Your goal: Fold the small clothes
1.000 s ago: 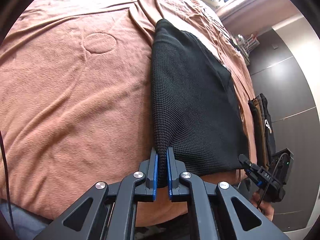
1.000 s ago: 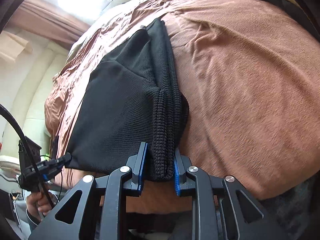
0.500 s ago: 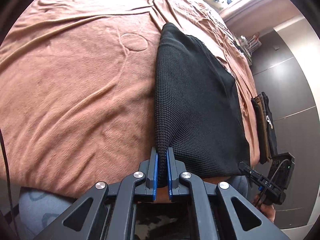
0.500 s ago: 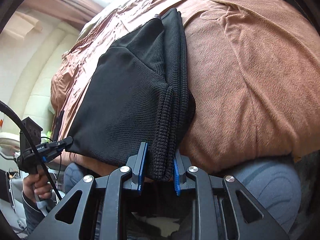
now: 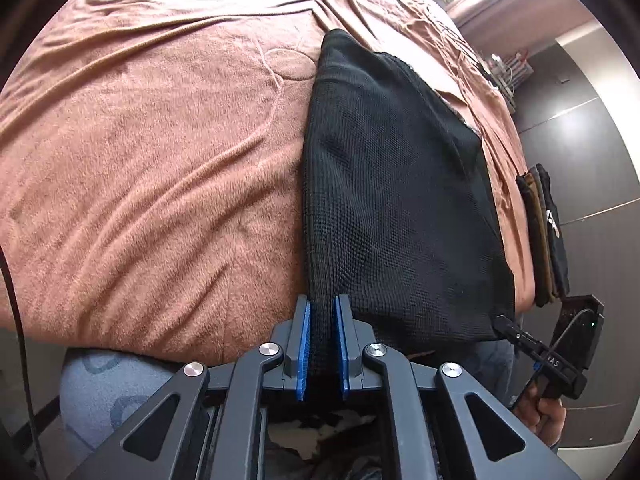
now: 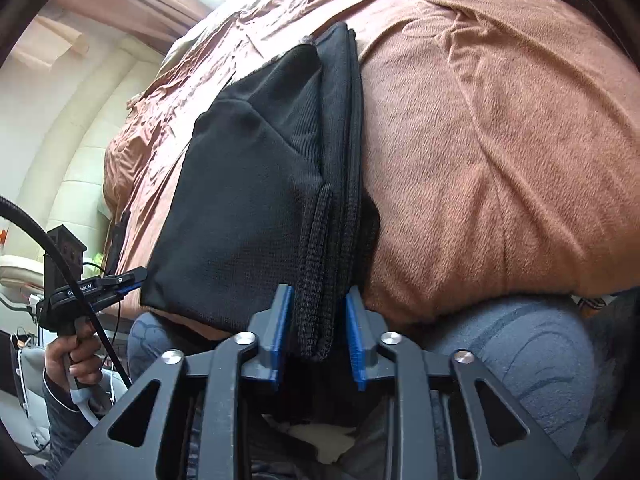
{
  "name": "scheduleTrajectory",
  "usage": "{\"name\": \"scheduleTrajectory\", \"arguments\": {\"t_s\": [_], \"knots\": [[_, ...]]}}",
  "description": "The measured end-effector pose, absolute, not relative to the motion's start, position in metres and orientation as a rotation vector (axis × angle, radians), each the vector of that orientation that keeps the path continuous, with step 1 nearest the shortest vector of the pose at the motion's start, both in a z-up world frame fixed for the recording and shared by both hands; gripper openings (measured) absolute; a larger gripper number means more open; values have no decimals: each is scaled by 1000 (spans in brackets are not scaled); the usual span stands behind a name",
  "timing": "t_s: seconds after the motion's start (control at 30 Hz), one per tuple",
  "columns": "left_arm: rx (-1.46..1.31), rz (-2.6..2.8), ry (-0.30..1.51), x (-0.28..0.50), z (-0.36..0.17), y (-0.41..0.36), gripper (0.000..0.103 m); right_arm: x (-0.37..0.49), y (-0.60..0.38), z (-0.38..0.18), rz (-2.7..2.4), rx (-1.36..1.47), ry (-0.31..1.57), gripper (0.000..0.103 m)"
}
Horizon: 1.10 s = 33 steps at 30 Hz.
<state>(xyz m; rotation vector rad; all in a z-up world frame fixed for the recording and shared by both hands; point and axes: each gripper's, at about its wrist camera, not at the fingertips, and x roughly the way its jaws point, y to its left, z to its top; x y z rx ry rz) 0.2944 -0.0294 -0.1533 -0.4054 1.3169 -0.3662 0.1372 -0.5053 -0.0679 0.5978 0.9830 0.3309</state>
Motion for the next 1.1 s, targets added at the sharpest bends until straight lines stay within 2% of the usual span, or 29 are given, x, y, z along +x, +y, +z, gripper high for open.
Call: {"name": "scheduleTrajectory", "arguments": {"t_s": [0.03, 0.1, 0.13, 0.4, 0.5, 0.83, 0.93, 1.1], "knots": [[-399, -361, 1309, 296, -153, -28, 25, 136, -508, -68, 332, 607, 972, 39], [-399, -356, 1287, 302, -150, -26, 39, 142, -514, -66, 318, 621, 952, 47], [-406, -358, 1278, 305, -150, -25, 43, 143, -517, -67, 312, 626, 945, 47], [-410, -358, 1280, 332, -155, -32, 44, 165, -535, -72, 360, 683, 926, 48], [-423, -352, 1284, 341, -158, -34, 44, 178, -537, -72, 364, 674, 923, 58], [-426, -342, 1276, 367, -160, -41, 44, 215, -532, -44, 370, 598, 854, 58], [-426, -336, 1271, 377, -160, -42, 44, 229, -526, -41, 387, 580, 846, 51], [-435, -324, 1260, 393, -161, -42, 44, 259, -515, -42, 394, 546, 866, 50]]}}
